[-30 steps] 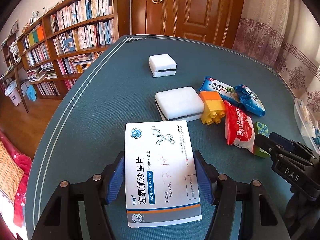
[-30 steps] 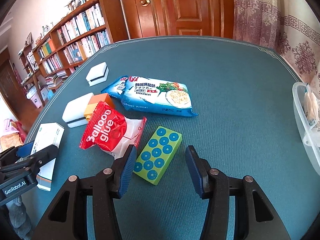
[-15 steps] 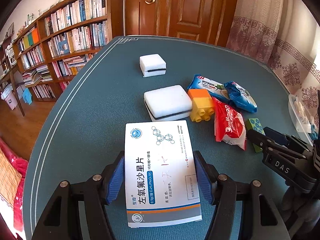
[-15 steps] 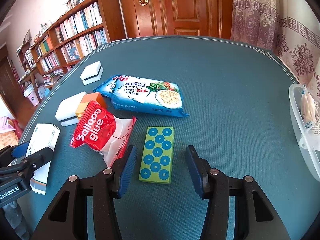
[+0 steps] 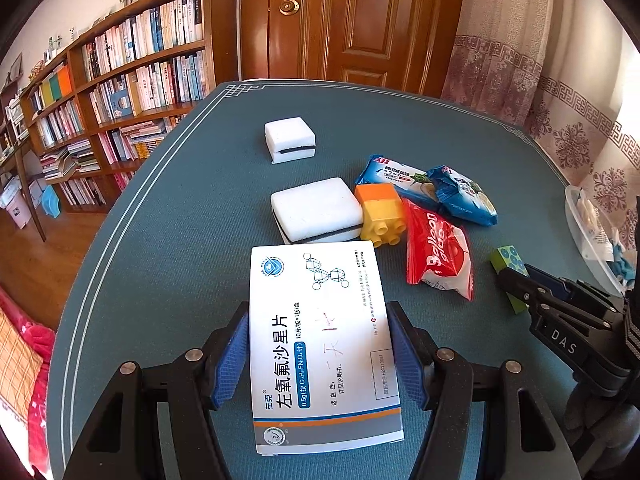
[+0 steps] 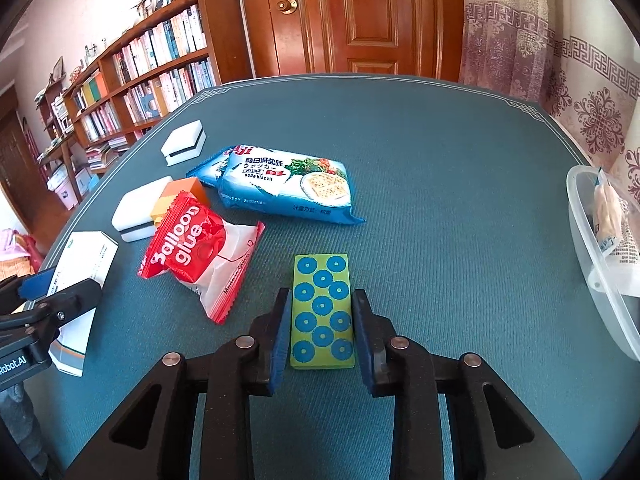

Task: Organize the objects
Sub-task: 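Grasp the green dotted card with the right tool, then carry the green dotted card into the bowl and open the right tool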

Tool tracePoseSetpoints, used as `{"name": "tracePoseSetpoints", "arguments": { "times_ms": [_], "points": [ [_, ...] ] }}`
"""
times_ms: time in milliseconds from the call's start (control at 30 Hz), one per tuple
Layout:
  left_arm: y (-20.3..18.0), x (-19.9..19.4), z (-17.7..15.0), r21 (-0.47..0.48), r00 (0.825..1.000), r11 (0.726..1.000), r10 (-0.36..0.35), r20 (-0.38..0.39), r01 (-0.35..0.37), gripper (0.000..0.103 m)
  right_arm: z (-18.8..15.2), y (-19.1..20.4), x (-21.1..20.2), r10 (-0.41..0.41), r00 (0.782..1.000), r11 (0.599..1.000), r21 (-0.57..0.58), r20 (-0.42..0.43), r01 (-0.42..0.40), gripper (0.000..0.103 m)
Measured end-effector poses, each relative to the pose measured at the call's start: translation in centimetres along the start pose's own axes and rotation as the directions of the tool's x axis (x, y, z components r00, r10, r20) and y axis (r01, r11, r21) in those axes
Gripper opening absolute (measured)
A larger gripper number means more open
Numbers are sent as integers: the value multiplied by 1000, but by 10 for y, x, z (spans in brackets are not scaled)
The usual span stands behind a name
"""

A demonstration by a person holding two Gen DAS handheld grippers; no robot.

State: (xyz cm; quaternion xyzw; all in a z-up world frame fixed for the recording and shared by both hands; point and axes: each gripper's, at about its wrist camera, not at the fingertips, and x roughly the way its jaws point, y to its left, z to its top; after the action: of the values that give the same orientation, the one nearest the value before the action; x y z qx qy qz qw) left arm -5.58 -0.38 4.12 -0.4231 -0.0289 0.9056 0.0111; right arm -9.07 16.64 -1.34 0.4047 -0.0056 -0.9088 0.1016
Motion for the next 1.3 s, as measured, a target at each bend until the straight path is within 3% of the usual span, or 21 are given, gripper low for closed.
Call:
{"name": "tracePoseSetpoints", "arguments": {
  "times_ms": [467, 1300],
  "points": [
    [-34, -10, 2, 70, 999, 997, -40, 15, 39, 68, -11, -36, -54, -18, 997, 997, 77, 74, 12, 30],
    [-110, -17, 6, 212, 997, 975, -74, 16, 69, 68, -22, -171, -121, -232, 959, 933, 316, 160, 173, 30]
  ]
}}
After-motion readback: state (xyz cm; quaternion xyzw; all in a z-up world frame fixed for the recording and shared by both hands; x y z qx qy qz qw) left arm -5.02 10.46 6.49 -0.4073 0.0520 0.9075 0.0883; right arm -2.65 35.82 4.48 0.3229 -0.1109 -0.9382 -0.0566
